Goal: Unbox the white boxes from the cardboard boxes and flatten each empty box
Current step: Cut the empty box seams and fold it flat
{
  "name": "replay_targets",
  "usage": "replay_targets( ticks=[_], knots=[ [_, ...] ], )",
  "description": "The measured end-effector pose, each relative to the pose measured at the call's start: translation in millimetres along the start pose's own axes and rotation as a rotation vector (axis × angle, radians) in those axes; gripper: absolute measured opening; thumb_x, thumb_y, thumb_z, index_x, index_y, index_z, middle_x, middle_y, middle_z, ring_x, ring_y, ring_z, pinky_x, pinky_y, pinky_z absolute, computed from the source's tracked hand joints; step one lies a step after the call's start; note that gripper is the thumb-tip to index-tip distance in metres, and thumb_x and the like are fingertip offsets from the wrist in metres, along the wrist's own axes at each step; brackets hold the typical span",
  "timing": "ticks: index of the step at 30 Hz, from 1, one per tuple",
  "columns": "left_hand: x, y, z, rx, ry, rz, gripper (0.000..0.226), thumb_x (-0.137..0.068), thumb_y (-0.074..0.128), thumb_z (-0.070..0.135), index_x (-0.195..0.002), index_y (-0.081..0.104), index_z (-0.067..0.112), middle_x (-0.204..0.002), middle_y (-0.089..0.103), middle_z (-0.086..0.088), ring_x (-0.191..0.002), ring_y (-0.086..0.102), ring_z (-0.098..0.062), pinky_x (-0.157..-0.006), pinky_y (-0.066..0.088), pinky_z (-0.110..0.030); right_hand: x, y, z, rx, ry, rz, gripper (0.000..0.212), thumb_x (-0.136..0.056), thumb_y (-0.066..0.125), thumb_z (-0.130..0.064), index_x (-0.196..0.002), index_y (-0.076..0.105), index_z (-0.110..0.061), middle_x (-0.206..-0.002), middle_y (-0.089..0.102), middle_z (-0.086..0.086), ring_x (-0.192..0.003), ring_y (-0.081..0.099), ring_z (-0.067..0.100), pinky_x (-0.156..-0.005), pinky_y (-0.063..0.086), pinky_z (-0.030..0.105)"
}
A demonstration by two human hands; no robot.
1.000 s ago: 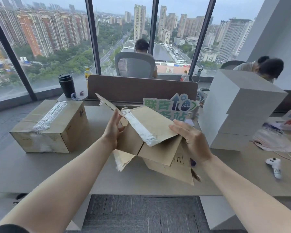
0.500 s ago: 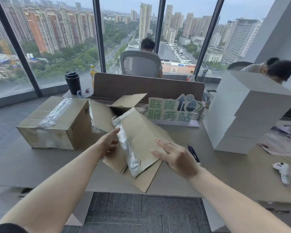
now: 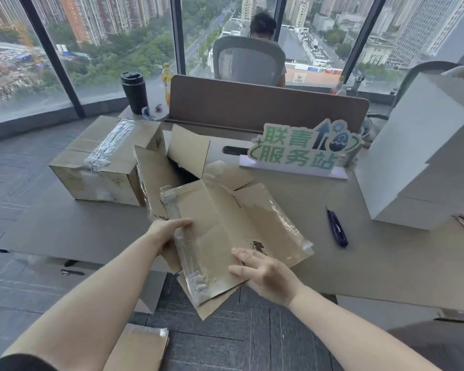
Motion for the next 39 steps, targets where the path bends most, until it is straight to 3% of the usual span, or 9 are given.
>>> replay_targets(
  ticks=[6, 13, 19, 24, 29, 32, 34, 36, 39],
  knots=[
    [-19, -11, 1, -0.04, 0.025, 0.006, 0.044, -0.07, 0.088, 0.021, -0.101, 0.067, -0.002, -0.091, 0.068, -0.013, -0.074, 0.061, -0.023, -0.064, 0.048, -0.031, -7, 20, 29, -0.197, 0.256, -0.308, 0.052, -0.095, 0.049, -0.052, -0.141, 0.053, -0.028, -0.158, 0.035, -0.003, -0.141, 0.04, 0.017, -0.113, 0.034, 0.029],
    [-45, -16, 1, -0.067, 0.038, -0.051, 0.042, -0.066, 0.09, 0.017, -0.098, 0.068, 0.002, -0.095, 0.072, -0.012, -0.084, 0.069, -0.025, -0.077, 0.055, -0.033, -18, 30, 82, -0.12, 0.692, -0.401, 0.05, -0.102, 0.047, -0.037, -0.151, 0.037, -0.031, -0.16, 0.03, -0.009, -0.147, 0.025, 0.011, -0.115, 0.031, 0.037],
    [-69, -10, 4, -0.138, 0.022, -0.144, 0.043, -0.068, 0.089, 0.019, -0.103, 0.068, 0.007, -0.096, 0.074, -0.007, -0.087, 0.072, -0.022, -0.084, 0.058, -0.035, 16, 43, 142, -0.222, 1.292, -0.14, 0.074, -0.094, 0.058, -0.047, -0.155, 0.02, -0.027, -0.16, 0.026, 0.005, -0.146, 0.025, 0.032, -0.116, 0.028, 0.055],
    [-93, -1, -3, -0.145, -0.019, -0.151, 0.028, -0.073, 0.084, 0.012, -0.096, 0.068, 0.007, -0.091, 0.075, -0.009, -0.079, 0.071, -0.021, -0.067, 0.054, -0.028, 55, 51, 184, -0.585, 1.655, 0.089, 0.098, -0.088, 0.071, -0.044, -0.158, 0.006, -0.023, -0.162, 0.022, 0.01, -0.145, 0.029, 0.035, -0.114, 0.029, 0.052],
    [-109, 9, -22, -0.207, -0.107, -0.149, 0.032, -0.077, 0.081, 0.013, -0.103, 0.066, 0.001, -0.094, 0.074, -0.017, -0.088, 0.071, -0.034, -0.084, 0.057, -0.041, 84, 67, 220, -0.772, 1.702, -0.085, 0.079, -0.082, 0.079, -0.037, -0.145, 0.043, -0.006, -0.142, 0.054, 0.011, -0.128, 0.052, 0.031, -0.105, 0.04, 0.039],
    [-111, 3, -28, -0.177, -0.123, -0.066, 0.034, -0.076, 0.082, 0.021, -0.1, 0.065, 0.004, -0.1, 0.069, -0.017, -0.085, 0.065, -0.033, -0.079, 0.052, -0.04, 93, 72, 226, -0.912, 1.665, -0.248, 0.055, -0.077, 0.084, -0.029, -0.122, 0.066, -0.003, -0.112, 0.072, 0.009, -0.101, 0.068, 0.026, -0.092, 0.053, 0.036],
    [-110, -2, -30, -0.128, -0.131, 0.002, 0.047, -0.069, 0.086, 0.031, -0.102, 0.064, 0.007, -0.102, 0.069, -0.016, -0.088, 0.066, -0.033, -0.081, 0.053, -0.042, 85, 71, 231, -0.974, 1.607, -0.248, 0.04, -0.079, 0.082, -0.022, -0.112, 0.071, -0.004, -0.1, 0.076, 0.008, -0.091, 0.072, 0.024, -0.083, 0.056, 0.034],
    [-105, -6, -32, -0.115, -0.14, 0.08, 0.054, -0.067, 0.088, 0.027, -0.107, 0.06, 0.005, -0.103, 0.068, -0.015, -0.091, 0.067, -0.032, -0.083, 0.057, -0.045, 69, 69, 236, -1.024, 1.546, -0.23, 0.035, -0.082, 0.08, -0.024, -0.112, 0.07, -0.009, -0.101, 0.076, 0.005, -0.095, 0.072, 0.023, -0.089, 0.055, 0.038],
    [-100, -12, -32, -0.17, -0.135, 0.193, 0.056, -0.073, 0.082, 0.01, -0.118, 0.047, 0.011, -0.103, 0.062, -0.01, -0.085, 0.064, -0.029, -0.064, 0.054, -0.036, 40, 67, 249, -1.07, 1.472, -0.17, 0.026, -0.088, 0.074, -0.02, -0.111, 0.066, -0.013, -0.104, 0.074, 0.003, -0.093, 0.07, 0.019, -0.082, 0.055, 0.033]
  ],
)
Point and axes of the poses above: each hand's wrist, its own x-axis away from the middle knuckle, its own y-axis out of the palm, z = x × y, the point moved 7 cm from there along -x, towards the middle knuckle
